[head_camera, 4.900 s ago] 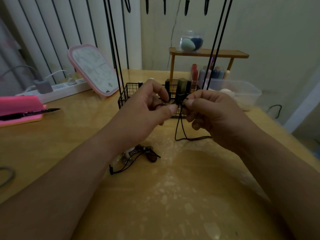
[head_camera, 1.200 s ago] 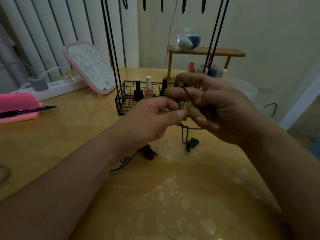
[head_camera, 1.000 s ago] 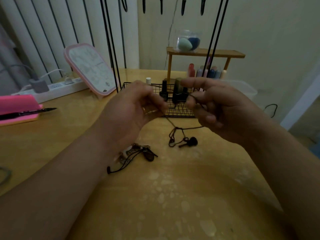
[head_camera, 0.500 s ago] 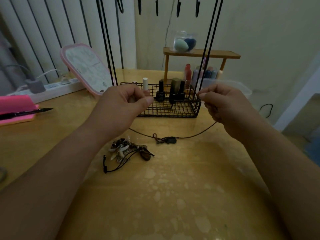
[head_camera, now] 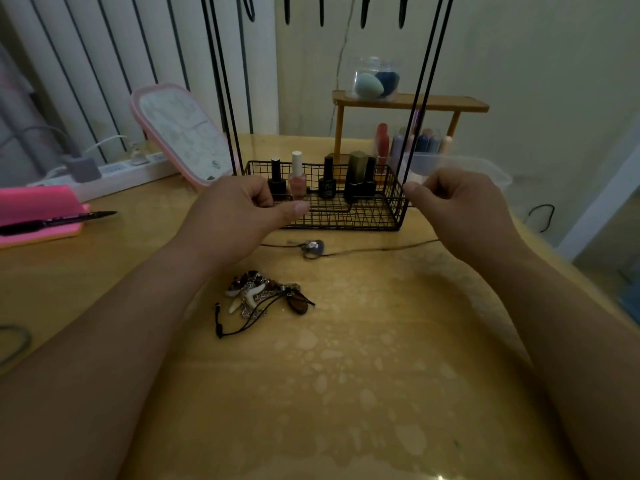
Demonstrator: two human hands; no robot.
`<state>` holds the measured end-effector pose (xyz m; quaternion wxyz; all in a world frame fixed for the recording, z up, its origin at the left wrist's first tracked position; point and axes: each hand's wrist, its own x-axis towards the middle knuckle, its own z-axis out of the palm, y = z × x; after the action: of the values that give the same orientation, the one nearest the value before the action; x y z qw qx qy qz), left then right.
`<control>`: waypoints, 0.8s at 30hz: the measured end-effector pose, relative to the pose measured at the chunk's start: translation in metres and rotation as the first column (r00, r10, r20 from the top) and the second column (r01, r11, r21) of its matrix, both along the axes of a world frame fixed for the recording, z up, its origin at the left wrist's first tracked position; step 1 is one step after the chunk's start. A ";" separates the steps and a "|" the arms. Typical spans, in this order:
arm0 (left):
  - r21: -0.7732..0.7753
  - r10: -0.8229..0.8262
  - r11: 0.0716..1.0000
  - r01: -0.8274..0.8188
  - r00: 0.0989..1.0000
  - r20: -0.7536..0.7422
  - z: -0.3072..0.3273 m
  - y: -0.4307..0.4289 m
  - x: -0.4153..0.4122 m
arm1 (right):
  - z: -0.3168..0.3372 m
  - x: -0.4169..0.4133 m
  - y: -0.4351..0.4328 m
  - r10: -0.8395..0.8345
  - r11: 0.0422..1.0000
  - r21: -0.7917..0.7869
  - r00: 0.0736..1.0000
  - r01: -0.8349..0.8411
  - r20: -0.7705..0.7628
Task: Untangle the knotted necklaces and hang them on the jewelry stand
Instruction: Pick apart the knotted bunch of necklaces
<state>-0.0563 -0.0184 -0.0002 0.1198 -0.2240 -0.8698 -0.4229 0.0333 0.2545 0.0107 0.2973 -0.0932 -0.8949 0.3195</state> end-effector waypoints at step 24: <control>0.767 -0.459 0.641 0.022 0.812 0.361 0.010 -0.021 -0.022 | 0.004 -0.001 -0.002 0.201 0.889 -0.427 0.979 -0.166 0.037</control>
<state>-0.0782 -0.0395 0.0095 -0.1037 -0.1513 -0.5836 -0.7910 0.0321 0.2522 0.0147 0.2027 -0.0829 -0.8206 0.5278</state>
